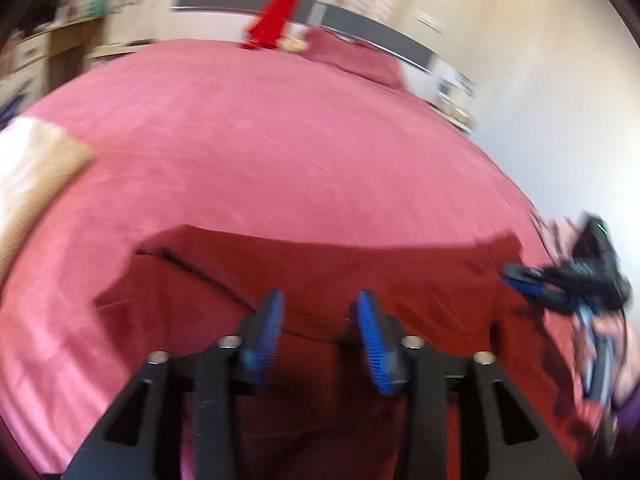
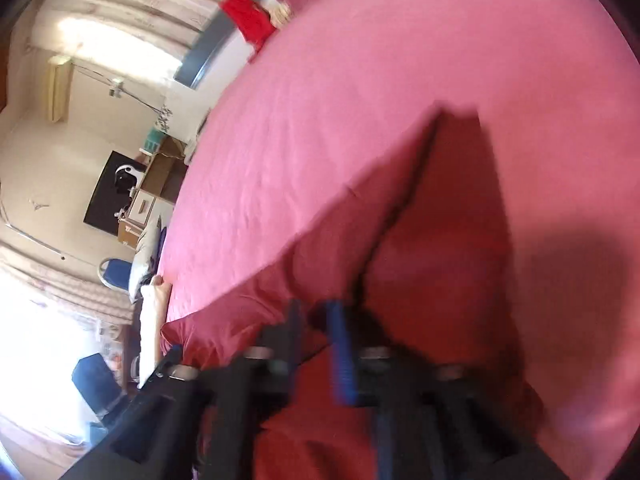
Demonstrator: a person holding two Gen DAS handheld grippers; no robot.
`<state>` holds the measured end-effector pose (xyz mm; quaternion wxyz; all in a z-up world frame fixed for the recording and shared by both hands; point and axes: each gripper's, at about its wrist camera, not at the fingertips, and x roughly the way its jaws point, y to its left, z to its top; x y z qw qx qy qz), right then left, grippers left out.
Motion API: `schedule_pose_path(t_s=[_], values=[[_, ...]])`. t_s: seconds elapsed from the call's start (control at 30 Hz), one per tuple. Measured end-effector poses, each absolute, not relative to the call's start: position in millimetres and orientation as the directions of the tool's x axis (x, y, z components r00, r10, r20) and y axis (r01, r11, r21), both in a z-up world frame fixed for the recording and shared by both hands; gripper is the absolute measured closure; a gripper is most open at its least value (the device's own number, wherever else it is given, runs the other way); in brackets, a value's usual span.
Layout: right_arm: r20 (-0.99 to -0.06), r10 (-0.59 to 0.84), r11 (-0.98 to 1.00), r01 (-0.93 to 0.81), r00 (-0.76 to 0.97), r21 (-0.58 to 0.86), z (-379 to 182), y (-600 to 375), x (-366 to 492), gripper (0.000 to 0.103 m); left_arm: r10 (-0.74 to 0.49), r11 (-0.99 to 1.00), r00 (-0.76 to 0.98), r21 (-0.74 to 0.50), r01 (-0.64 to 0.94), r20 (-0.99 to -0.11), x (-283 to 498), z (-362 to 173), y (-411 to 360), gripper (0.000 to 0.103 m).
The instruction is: Fold clothes
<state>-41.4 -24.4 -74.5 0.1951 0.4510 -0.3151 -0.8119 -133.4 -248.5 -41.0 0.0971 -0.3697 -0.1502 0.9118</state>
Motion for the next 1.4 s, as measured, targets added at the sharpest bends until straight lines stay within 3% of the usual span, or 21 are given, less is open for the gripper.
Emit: schedule_pose_path(t_s=[0.07, 0.1, 0.23, 0.27, 0.3, 0.43, 0.67, 0.83, 0.9, 1.03, 1.17, 1.27, 1.4], values=[[-0.572, -0.650, -0.720, 0.164, -0.501, 0.674, -54, -51, -37, 0.078, 0.285, -0.923, -0.754, -0.381, -0.050, -0.591, -126, -37, -242, 0.033], [-0.566, -0.672, -0.714, 0.215, -0.477, 0.667, -49, -66, -35, 0.078, 0.284, -0.928, -0.741, -0.369, -0.053, -0.608, -125, -41, -234, 0.029], [-0.705, -0.617, -0.783, 0.177, -0.351, 0.597, -77, -104, -39, 0.079, 0.212, -0.977, -0.610, -0.191, -0.099, -0.763, -121, -67, -207, 0.027], [-0.707, -0.627, -0.771, 0.130, -0.327, 0.624, -86, -99, -36, 0.085, 0.199, -0.980, -0.617, -0.156, -0.124, -0.761, -111, -62, -205, 0.027], [-0.660, -0.669, -0.723, 0.096, -0.342, 0.684, -85, -86, -28, 0.081, 0.203, -0.979, -0.631, -0.146, -0.142, -0.749, -99, -55, -207, 0.027], [-0.486, -0.766, -0.591, 0.162, -0.420, 0.790, -50, -29, 32, 0.075, 0.271, -0.961, -0.682, -0.235, -0.148, -0.679, -32, -28, -239, 0.025], [-0.645, -0.643, -0.729, 0.073, -0.413, 0.681, -46, 89, 165, 0.068, 0.429, -0.855, -0.447, -0.513, 0.080, -0.785, 57, -73, -291, 0.024], [-0.735, -0.579, -0.785, -0.001, -0.353, 0.619, -63, 131, 214, 0.066, 0.505, -0.758, -0.456, -0.629, 0.173, -0.733, 103, -74, -325, 0.024], [-0.762, -0.578, -0.797, 0.002, -0.293, 0.604, -74, 133, 212, 0.066, 0.514, -0.784, -0.405, -0.606, 0.136, -0.756, 107, -73, -325, 0.024], [-0.745, -0.620, -0.764, -0.023, -0.246, 0.644, -86, 148, 204, 0.068, 0.448, -0.894, -0.250, -0.433, -0.117, -0.858, 116, -67, -293, 0.024], [-0.743, -0.628, -0.764, -0.002, -0.229, 0.646, -81, 156, 203, 0.068, 0.484, -0.864, -0.123, -0.451, -0.225, -0.866, 125, -81, -279, 0.023], [-0.731, -0.665, -0.744, 0.044, -0.152, 0.667, -85, 149, 200, 0.068, 0.539, -0.813, 0.046, -0.533, -0.235, -0.841, 125, -109, -271, 0.023], [-0.699, -0.706, -0.706, 0.043, -0.114, 0.707, -94, 141, 194, 0.068, 0.487, -0.851, 0.078, -0.493, -0.180, -0.870, 117, -132, -278, 0.023]])
